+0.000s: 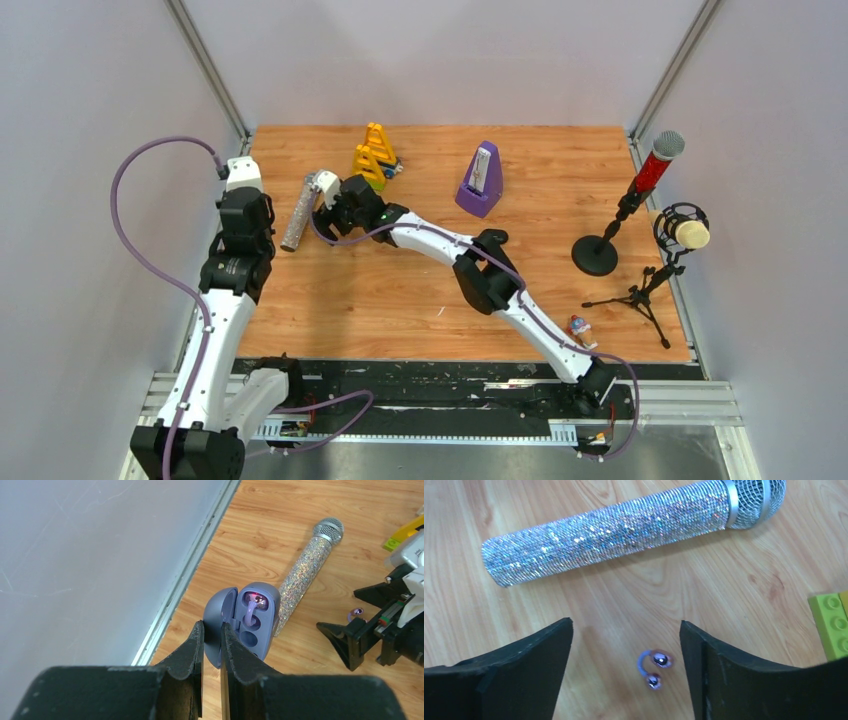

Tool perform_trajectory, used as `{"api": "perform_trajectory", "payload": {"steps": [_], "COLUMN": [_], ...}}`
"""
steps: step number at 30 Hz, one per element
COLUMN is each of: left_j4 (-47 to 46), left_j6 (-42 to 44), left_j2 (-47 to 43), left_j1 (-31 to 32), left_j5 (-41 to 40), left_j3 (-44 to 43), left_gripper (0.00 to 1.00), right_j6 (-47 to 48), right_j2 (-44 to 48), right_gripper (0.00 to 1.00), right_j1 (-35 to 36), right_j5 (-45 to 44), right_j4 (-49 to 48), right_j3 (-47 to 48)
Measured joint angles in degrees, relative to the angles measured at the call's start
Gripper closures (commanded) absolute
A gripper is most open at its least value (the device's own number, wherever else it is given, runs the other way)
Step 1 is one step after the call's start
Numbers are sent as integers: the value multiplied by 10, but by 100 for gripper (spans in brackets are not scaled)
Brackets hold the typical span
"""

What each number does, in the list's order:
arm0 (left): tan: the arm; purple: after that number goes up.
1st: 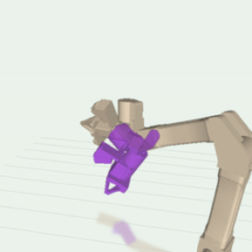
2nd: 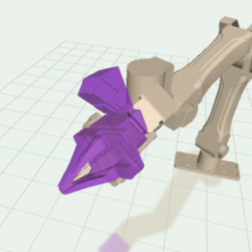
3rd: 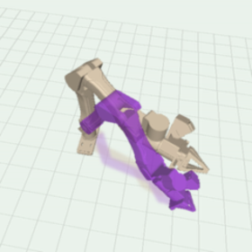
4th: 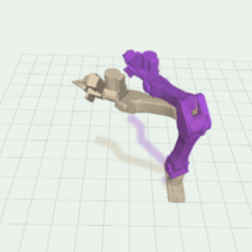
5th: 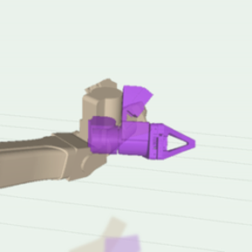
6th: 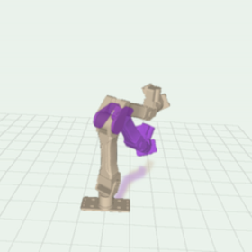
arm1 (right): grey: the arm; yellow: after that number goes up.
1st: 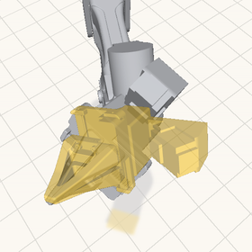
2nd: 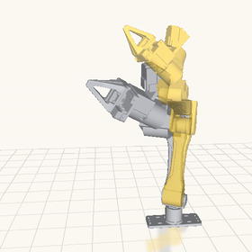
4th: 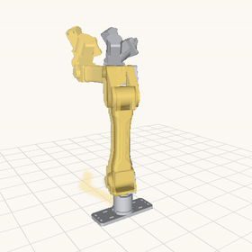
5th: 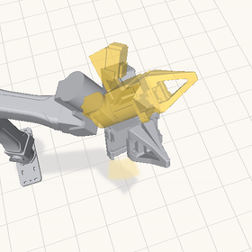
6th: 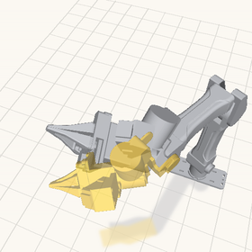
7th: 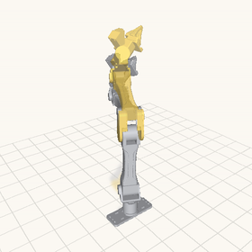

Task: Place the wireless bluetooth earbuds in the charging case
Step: Move the left earbud to the center of the board.

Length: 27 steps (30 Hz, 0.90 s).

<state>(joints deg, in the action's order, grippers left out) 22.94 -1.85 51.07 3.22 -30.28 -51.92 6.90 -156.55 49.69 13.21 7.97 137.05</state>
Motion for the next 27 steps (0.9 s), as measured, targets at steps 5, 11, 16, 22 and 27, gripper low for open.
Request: {"api": "perform_trajectory", "payload": {"steps": [5, 11, 16, 22, 27], "left_j4": [11, 20, 26, 27, 30], "left_j6": [-4, -6, -8, -9, -9], "left_j2": [3, 6, 11, 16, 21], "left_j1": [0, 0, 0, 0, 0], "left_j5": [-2, -3, -6, -11, -19], "left_j3": [-3, -12, -18, -21, -23], "left_gripper": [90, 90, 90, 90, 89], "right_j6": [-4, -22, -29, -30, -29], "right_j2": [-8, -8, -8, -8, -8], "right_gripper": [24, 25, 29, 34, 36], "right_j1": [14, -1, -12, -15, -11], "right_j5": [-36, -62, -63, -59, -53], "right_j4": [-11, -5, 12, 37, 52], "right_j3": [20, 24, 25, 25, 25]}}
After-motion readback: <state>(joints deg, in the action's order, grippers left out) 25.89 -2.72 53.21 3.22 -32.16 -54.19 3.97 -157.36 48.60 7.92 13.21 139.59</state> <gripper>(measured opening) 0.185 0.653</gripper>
